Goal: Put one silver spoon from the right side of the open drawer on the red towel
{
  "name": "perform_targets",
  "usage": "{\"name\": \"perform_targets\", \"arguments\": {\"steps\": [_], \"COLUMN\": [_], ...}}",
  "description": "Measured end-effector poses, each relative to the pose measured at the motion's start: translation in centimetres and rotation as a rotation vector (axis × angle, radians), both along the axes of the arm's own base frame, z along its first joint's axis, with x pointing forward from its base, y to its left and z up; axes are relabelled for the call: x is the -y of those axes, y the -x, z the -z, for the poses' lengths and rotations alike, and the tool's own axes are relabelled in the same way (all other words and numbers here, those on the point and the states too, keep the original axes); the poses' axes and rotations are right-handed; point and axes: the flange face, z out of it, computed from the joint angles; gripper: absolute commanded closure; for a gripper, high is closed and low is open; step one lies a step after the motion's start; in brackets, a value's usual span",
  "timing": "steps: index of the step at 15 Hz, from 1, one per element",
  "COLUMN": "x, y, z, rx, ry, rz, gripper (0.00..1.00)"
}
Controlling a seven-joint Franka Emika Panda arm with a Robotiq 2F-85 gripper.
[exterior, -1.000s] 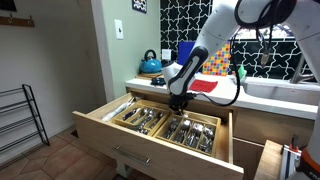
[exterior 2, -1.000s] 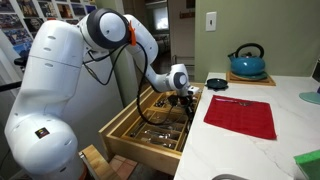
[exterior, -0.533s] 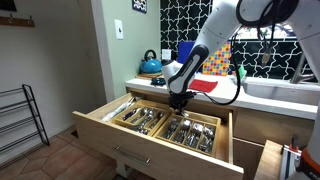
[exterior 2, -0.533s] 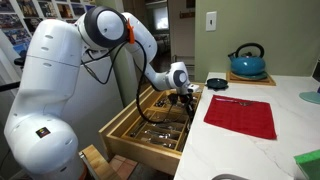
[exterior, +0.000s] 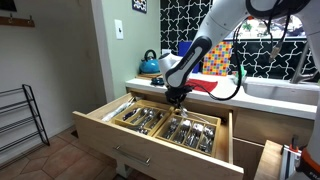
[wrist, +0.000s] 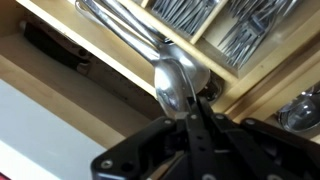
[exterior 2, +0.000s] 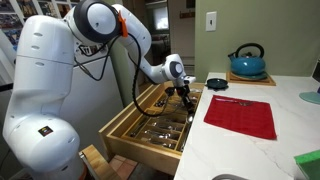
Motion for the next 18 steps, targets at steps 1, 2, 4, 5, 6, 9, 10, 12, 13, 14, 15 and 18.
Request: {"name": "perform_targets", "arguments": {"steps": [1,2,4,5,6,9,10,12,13,14,15,18], "x": [-0.2,-0.4,-0.7,-0.8,-0.9,-1.8,-2.0,-2.4,-2.4,-2.2,-1.8,1.0], "y": [-0.1,-0.2,-0.5,-0.7,-0.9,-1.3,-1.4,-1.5,-1.5,-1.5,-1.6,-1.5], "z": [-0.6,-1.3,-2.9,-3.9,-4.9,-8.4,-9.6,-12.0,-13.1,-14.3,-15.5,-18.9], "rx": [0.006,0.013,0.034,0.042,0.052,0.077,0.085,0.092,0.092,0.092,0.096,0.123], "ry": [0.009,0.018,0.034,0.037,0.038,0.037,0.037,0.022,0.004,-0.018,-0.042,-0.111], "rz": [-0.003,-0.002,-0.003,-0.002,0.000,0.004,0.008,0.033,0.056,0.085,0.121,0.256], "gripper": [0.98,0.98,0.98,0.98,0.98,0.98,0.98,0.98,0.98,0.98,0.98,0.98]}}
